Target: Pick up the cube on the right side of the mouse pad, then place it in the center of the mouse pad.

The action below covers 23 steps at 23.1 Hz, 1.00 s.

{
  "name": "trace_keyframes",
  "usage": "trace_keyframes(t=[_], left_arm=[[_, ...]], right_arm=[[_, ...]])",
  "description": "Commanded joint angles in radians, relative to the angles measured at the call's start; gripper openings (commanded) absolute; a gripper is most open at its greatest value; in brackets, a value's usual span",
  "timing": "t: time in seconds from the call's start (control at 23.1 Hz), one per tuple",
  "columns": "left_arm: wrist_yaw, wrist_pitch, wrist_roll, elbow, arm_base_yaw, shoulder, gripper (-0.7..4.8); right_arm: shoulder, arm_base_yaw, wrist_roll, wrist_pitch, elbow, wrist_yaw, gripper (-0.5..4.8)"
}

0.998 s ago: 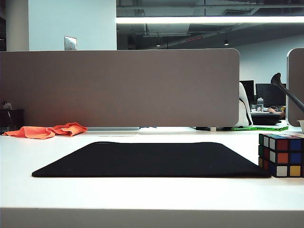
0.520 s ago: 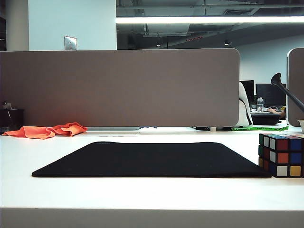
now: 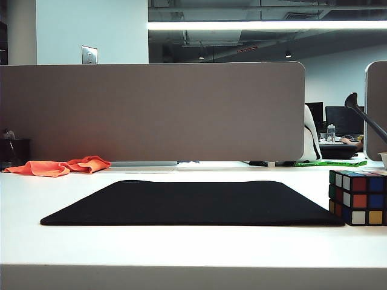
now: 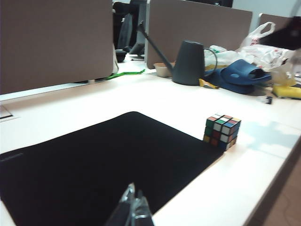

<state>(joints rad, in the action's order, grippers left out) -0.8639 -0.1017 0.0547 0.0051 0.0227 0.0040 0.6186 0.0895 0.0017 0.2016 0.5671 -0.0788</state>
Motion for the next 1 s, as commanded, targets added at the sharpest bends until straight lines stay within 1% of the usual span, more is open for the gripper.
trace_keyframes(t=[0.04, 0.13, 0.17, 0.22, 0.3, 0.39, 0.43, 0.48, 0.61, 0.69, 0.87, 1.0], left_arm=[[-0.016, -0.012, 0.016, 0.004, -0.003, 0.001, -0.06], [-0.014, -0.012, 0.026, 0.004, -0.004, 0.001, -0.06], [-0.014, -0.012, 0.029, 0.004, -0.004, 0.001, -0.06], [-0.013, -0.012, 0.029, 0.004, -0.004, 0.001, -0.06], [-0.012, -0.012, 0.029, 0.004, -0.004, 0.001, -0.06], [-0.013, -0.012, 0.029, 0.004, -0.004, 0.001, -0.06], [-0.013, -0.012, 0.029, 0.004, -0.004, 0.001, -0.06], [-0.013, -0.012, 0.029, 0.004, -0.004, 0.001, -0.06], [-0.013, -0.012, 0.029, 0.004, -0.004, 0.001, -0.06], [-0.013, -0.012, 0.029, 0.004, -0.004, 0.001, -0.06], [-0.013, -0.012, 0.029, 0.004, -0.004, 0.001, -0.06], [-0.013, -0.012, 0.029, 0.004, -0.004, 0.001, -0.06]], right_arm=[[0.133, 0.062, -0.002, 0.033, 0.092, -0.032, -0.05], [0.212, 0.113, -0.002, 0.068, 0.151, -0.071, 0.03], [0.278, 0.158, 0.011, 0.098, 0.199, -0.121, 0.33], [0.347, 0.203, 0.059, 0.137, 0.250, -0.186, 0.82], [0.408, 0.238, 0.114, 0.175, 0.293, -0.215, 1.36], [0.455, 0.262, 0.161, 0.198, 0.324, -0.213, 1.76], [0.500, 0.276, 0.206, 0.227, 0.352, -0.210, 2.26], [0.517, 0.280, 0.224, 0.238, 0.361, -0.208, 2.57], [0.568, 0.292, 0.288, 0.257, 0.370, -0.207, 3.87], [0.595, 0.296, 0.306, 0.276, 0.370, -0.206, 4.47], [0.650, 0.296, 0.317, 0.317, 0.370, -0.190, 4.70], [0.689, 0.296, 0.349, 0.322, 0.369, -0.165, 4.73]])
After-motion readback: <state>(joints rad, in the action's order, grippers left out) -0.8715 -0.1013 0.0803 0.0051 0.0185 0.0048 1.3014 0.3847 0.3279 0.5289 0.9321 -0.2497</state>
